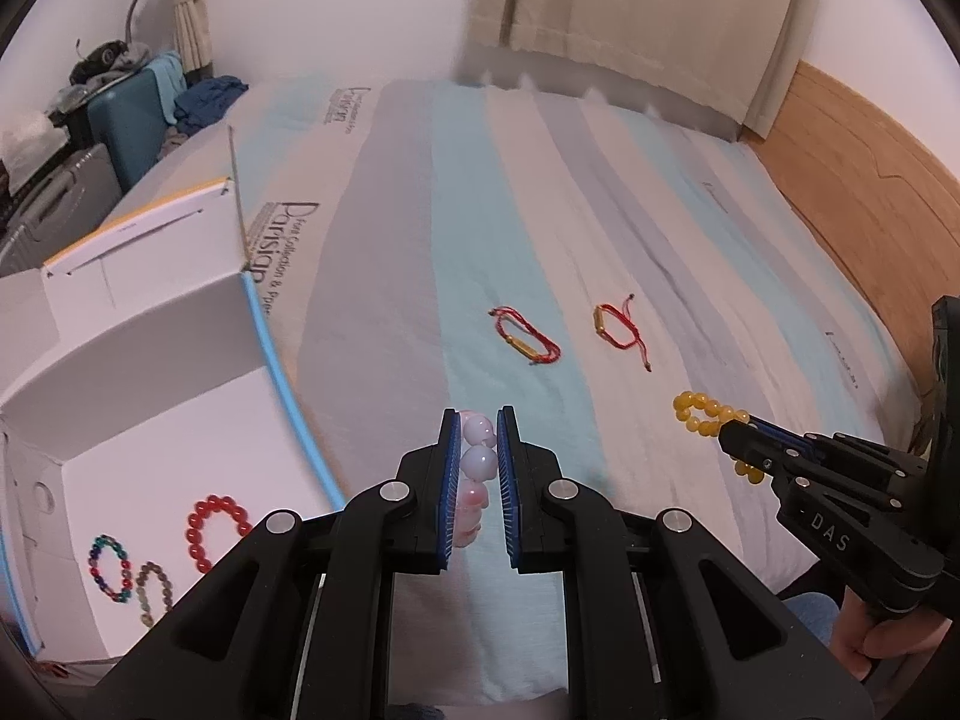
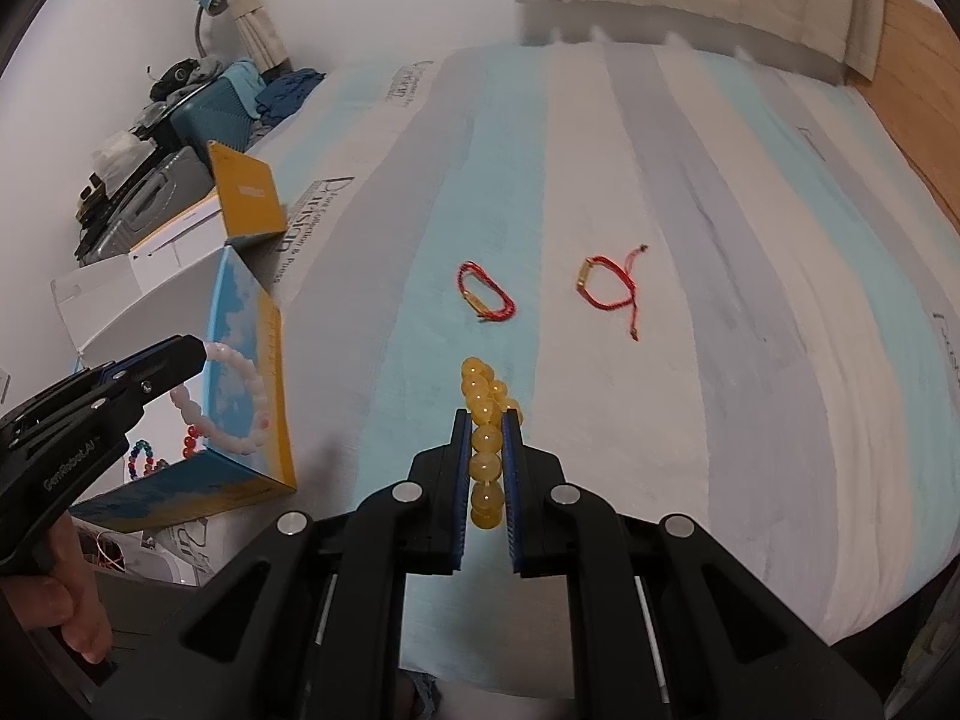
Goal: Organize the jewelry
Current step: 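Carry the white and yellow bead bracelets with both tools over the white box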
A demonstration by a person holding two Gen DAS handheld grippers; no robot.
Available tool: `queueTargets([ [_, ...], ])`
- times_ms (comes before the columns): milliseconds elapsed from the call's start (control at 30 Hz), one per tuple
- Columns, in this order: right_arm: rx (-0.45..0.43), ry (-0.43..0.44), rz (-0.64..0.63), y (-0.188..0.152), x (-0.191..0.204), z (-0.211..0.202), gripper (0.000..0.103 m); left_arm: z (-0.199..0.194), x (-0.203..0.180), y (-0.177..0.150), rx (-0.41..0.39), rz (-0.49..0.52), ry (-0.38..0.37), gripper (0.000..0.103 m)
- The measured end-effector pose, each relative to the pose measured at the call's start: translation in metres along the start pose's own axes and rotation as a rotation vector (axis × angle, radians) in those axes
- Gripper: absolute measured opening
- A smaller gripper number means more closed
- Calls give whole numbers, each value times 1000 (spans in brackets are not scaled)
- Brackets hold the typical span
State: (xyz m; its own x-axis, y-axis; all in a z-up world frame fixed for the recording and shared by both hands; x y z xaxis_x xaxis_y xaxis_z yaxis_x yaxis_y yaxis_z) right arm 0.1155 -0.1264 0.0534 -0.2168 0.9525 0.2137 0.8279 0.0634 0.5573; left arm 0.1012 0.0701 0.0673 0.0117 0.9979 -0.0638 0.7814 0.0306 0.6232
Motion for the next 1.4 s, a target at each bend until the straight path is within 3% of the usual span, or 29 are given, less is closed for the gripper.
queueTargets([
  [533, -21, 51, -101, 16, 71, -3, 9, -37, 54, 8, -47, -49, 44, 12],
  [933, -27, 113, -214, 21, 153, 0, 9, -62, 125, -8, -47, -111, 132, 12],
  [1400, 22, 186, -311, 1, 240, 28, 9, -77, 207, -40, -2, -213, 240, 12],
])
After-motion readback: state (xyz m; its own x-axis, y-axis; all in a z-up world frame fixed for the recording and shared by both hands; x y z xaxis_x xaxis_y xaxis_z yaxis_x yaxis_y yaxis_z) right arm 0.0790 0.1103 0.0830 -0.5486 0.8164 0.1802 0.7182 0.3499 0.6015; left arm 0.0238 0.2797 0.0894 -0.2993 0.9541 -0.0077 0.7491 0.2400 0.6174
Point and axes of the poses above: each gripper's, at about its wrist camera, not at the fingertips, and z roughly the way its jaws point, x to its left, y to its top, the point moved 2 cm from there along z, roughly the way its jaws point, and after that the axes turned 4 degrees about y, right-handed, at the moved point
